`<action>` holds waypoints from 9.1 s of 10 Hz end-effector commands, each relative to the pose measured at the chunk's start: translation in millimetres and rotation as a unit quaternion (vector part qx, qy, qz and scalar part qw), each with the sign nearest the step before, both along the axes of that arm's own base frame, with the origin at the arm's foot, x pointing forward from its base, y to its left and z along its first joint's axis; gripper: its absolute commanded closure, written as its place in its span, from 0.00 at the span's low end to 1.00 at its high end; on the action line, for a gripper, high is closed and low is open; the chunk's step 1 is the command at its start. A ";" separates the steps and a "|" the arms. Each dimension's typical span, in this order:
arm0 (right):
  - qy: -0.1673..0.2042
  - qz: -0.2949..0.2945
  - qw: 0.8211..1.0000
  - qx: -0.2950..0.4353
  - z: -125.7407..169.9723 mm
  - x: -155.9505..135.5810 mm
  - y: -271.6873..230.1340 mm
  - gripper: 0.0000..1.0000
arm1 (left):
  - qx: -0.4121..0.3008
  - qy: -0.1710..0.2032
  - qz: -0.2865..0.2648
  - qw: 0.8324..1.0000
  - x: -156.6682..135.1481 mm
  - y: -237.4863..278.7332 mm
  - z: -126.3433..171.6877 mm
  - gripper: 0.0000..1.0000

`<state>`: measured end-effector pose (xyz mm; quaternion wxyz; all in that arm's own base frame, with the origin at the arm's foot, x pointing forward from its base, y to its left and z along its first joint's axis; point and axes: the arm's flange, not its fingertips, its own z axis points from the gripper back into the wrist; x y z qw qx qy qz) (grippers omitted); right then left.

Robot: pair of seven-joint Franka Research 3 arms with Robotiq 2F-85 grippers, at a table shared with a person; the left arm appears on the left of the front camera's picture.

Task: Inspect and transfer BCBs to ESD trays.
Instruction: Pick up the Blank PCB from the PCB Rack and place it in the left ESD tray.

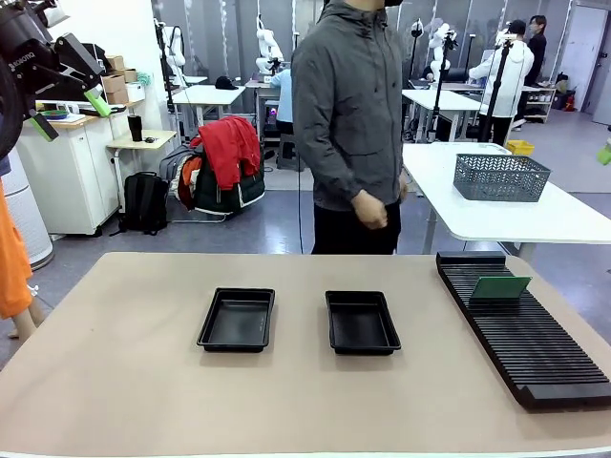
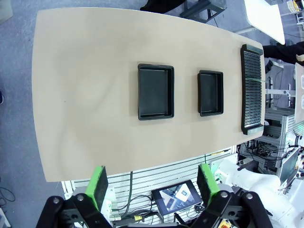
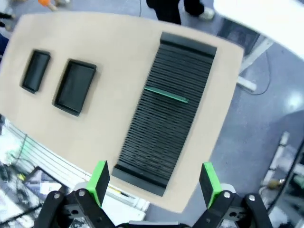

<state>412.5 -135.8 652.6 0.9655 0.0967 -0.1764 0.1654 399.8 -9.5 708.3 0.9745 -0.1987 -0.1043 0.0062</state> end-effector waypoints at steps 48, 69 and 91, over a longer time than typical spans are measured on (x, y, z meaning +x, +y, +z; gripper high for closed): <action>-0.021 0.549 0.807 -0.217 -302.5 133.9 75.7 0.45 | -0.001 0.000 0.001 1.000 -0.1 1.2 -0.5 0.00; 0.023 0.550 0.804 -0.222 -119.6 102.1 77.0 1.00 | -0.001 0.000 0.001 1.000 -0.1 1.2 -0.5 0.00; 0.004 0.536 0.816 -0.215 -2.8 74.3 59.6 0.98 | -0.001 0.000 0.001 1.000 -0.1 1.2 -0.5 0.00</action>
